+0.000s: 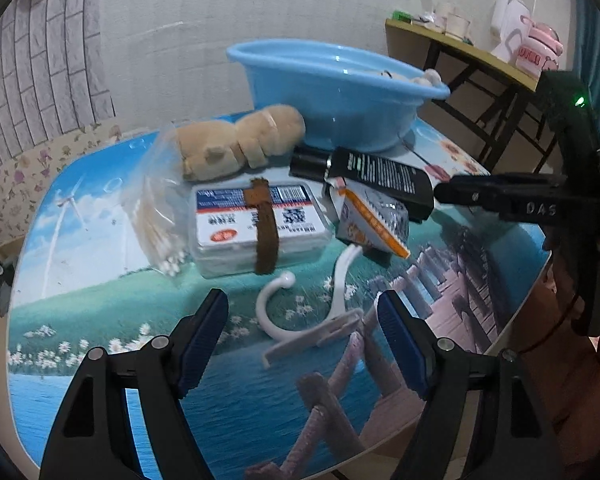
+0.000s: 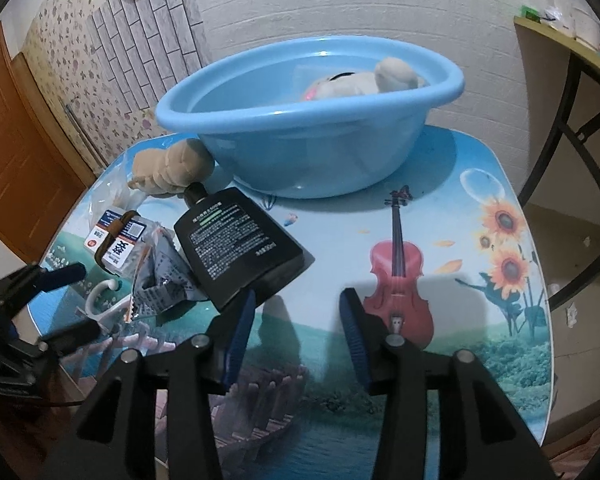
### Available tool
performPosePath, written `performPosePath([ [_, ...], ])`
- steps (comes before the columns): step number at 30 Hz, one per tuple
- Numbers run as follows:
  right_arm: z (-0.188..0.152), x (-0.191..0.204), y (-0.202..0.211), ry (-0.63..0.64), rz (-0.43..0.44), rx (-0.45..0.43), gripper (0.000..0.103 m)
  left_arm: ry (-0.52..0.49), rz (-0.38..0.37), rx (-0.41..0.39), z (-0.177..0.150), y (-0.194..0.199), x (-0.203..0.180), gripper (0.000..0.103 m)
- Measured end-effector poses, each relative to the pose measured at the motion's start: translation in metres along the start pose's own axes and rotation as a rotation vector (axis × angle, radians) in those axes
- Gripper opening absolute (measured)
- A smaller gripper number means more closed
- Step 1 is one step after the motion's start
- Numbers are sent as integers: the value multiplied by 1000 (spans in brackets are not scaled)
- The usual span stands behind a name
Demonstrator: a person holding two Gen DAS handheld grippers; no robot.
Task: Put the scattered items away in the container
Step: 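Move both grippers back toward the remaining items on the table, then move the right gripper down onto the black lotion bottle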
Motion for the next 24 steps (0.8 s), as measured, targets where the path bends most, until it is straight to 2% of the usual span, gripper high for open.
performPosePath([
  [4, 4, 5, 8, 12, 36, -33, 45, -1, 8, 8, -2, -2, 0, 76],
  [7, 5, 13, 8, 49, 46, -37, 54, 0, 9, -3, -1, -1, 2, 63],
  [9, 6, 17, 7, 77, 55, -38, 54, 5, 7, -7, 0, 0, 3, 55],
  [13, 11, 23, 3, 122, 60, -44, 55, 13, 2, -10, -2, 3, 6, 55],
  [15, 11, 29, -2, 154, 82, -20, 69, 18, 7, -11, -3, 6, 9, 55],
  [16, 10, 32, -6, 178, 85, 2, 87, 24, 11, -14, -3, 7, 11, 55],
  [17, 10, 34, -8, 193, 84, 0, 93, 32, 15, -16, -3, 9, 14, 55],
  [20, 13, 35, -9, 210, 39, -43, 93, 59, 23, -24, -4, 14, 22, 55],
  [24, 19, 33, -13, 214, 34, -62, 93, 84, 44, -34, -7, 20, 33, 55],
])
Point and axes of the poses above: each gripper's, at about its wrist camera, not at the fingertips, and y roughly against the way its jaws point, x to its left, z to its top, the point moved 6 cm from there along -y, roughly the way its jaws point, and after that the axes turned 15 degrees about -z, right-handed, at the moved point
